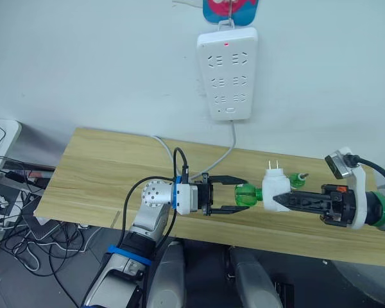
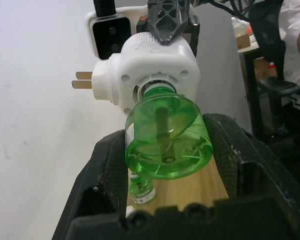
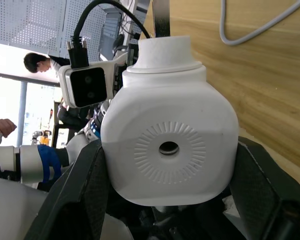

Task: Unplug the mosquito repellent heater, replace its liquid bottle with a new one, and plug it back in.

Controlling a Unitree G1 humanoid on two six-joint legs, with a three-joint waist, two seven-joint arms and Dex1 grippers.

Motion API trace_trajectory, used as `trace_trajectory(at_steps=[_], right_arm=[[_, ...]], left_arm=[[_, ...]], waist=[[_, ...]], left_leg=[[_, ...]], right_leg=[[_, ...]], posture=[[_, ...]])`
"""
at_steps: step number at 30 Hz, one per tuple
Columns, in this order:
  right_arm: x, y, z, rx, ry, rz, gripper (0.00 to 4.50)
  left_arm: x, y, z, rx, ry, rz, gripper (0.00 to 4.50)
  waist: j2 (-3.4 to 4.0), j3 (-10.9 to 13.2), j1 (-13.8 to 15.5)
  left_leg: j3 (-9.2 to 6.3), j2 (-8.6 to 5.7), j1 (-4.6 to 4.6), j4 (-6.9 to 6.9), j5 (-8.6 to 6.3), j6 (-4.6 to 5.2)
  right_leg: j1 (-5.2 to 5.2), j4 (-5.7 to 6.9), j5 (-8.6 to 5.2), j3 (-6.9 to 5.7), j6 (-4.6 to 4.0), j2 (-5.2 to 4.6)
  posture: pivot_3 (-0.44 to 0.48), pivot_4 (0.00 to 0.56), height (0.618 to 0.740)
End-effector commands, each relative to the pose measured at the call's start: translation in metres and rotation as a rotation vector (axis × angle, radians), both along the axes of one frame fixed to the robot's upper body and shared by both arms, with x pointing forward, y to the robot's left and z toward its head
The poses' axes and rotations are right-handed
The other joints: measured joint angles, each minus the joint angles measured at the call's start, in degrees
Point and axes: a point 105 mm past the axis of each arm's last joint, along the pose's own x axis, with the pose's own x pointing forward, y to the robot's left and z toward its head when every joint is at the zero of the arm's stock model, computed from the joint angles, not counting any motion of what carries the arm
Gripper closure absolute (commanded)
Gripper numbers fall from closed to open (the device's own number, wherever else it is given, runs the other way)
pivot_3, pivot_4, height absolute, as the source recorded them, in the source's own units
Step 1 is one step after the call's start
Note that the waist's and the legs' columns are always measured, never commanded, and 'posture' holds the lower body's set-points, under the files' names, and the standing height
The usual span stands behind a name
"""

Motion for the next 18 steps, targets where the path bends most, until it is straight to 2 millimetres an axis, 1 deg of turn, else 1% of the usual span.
trace_trajectory(at_steps=[1, 8, 16, 18], right_arm=[[-0.0073, 0.0136, 0.0031, 0.009, -0.02, 0.055, 1.57], [-0.0057, 0.0148, 0.0035, 0.007, -0.025, 0.053, 1.57], [-0.0091, 0.0186, 0.0001, 0.015, -0.01, 0.073, 1.57], [-0.0091, 0.018, -0.0002, 0.017, -0.006, 0.073, 0.79]], left_arm=[[-0.0108, -0.0134, 0.0123, -0.036, -0.061, -0.065, 2.26], [-0.0117, -0.0122, 0.0092, -0.019, -0.077, -0.078, 2.26], [-0.0106, -0.0127, 0.0098, -0.025, -0.08, -0.076, 2.26], [-0.0095, -0.0123, 0.0095, -0.024, -0.075, -0.07, 2.26]], waist=[[0.0, 0.0, 0.0], [0.0, 0.0, 0.0], [0.0, 0.0, 0.0], [0.0, 0.0, 0.0]], left_leg=[[-0.01, 0.0, 0.0, 0.0, 0.0, 0.0], [-0.02, 0.01, 0.0, 0.01, 0.0, 0.0], [-0.03, 0.0, -0.02, 0.02, 0.0, 0.0], [-0.04, 0.01, -0.02, 0.02, 0.0, 0.0]], right_leg=[[0.0, 0.0, 0.0, -0.01, 0.0, 0.0], [0.0, 0.0, 0.0, -0.01, 0.0, 0.0], [0.0, 0.0, 0.01, -0.03, -0.01, 0.0], [0.0, 0.0, 0.01, -0.04, -0.01, 0.0]], posture=[[0.085, 0.362, 0.74], [0.083, 0.362, 0.74], [0.089, 0.357, 0.74], [0.089, 0.358, 0.74]])
